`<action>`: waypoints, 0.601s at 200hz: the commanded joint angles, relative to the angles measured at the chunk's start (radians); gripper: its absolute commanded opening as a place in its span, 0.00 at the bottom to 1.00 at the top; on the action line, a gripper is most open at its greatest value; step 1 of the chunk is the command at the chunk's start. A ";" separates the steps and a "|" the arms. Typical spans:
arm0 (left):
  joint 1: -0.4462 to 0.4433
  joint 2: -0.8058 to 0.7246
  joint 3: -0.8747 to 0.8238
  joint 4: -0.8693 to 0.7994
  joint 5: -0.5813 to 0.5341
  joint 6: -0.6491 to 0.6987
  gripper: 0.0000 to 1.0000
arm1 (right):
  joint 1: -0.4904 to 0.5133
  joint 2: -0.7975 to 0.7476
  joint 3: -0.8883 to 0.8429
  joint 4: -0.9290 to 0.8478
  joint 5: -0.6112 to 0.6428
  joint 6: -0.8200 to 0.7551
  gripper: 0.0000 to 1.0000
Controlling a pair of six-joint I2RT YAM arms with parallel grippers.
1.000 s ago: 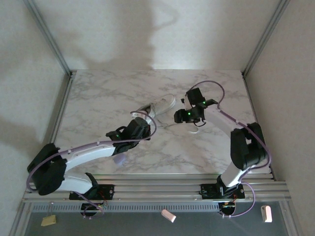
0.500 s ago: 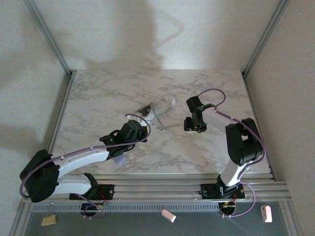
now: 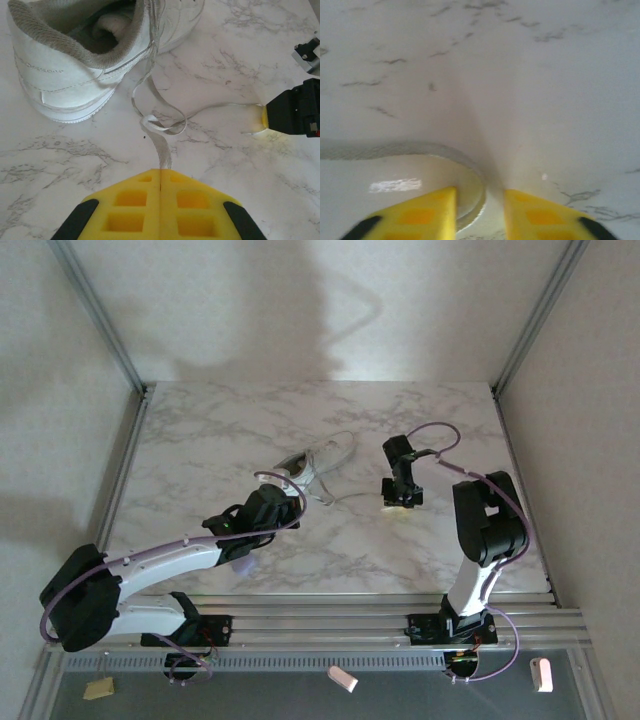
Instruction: Tie the shoes
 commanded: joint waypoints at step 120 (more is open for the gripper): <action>0.222 -0.076 0.489 -0.270 -0.413 0.266 0.00 | -0.174 -0.437 -0.231 0.186 0.174 0.129 0.00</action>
